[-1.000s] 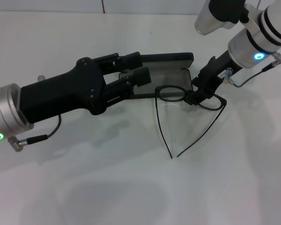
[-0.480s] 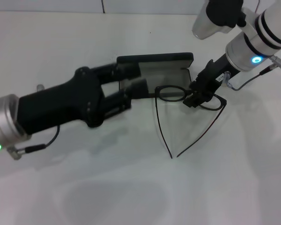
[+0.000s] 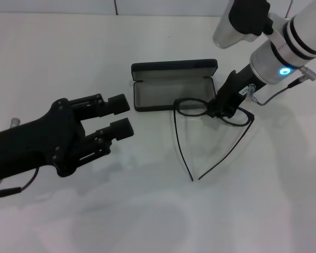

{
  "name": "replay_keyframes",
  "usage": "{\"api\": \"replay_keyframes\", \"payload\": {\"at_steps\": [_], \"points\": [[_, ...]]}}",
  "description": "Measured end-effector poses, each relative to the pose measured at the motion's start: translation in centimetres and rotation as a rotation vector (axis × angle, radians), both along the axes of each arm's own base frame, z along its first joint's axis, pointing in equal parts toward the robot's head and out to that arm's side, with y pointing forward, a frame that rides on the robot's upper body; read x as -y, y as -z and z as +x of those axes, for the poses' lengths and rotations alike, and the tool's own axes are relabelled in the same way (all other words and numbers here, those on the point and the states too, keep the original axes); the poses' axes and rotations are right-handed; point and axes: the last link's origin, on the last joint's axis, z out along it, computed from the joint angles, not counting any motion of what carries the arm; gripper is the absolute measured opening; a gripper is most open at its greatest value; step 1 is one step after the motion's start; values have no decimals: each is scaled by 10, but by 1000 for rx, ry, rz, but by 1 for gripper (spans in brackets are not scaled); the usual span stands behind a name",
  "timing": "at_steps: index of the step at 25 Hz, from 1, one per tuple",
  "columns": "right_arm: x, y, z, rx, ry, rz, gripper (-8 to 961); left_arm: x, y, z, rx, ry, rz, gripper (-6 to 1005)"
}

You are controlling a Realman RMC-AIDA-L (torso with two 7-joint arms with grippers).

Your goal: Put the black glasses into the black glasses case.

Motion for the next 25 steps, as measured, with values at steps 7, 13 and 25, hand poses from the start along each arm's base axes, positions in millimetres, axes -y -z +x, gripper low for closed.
{"api": "replay_keyframes", "payload": {"at_steps": [7,13,25], "points": [[6,1,6,-20,28,-14,127,3,3,-1,-1,-4,-2,438],[23,-10,16,-92,43,-23,86,3,4,0,4,-4,-4,432],[91,-75,9,-606,-148,98,83,-1,14,16,40,32,-7,417]]}}
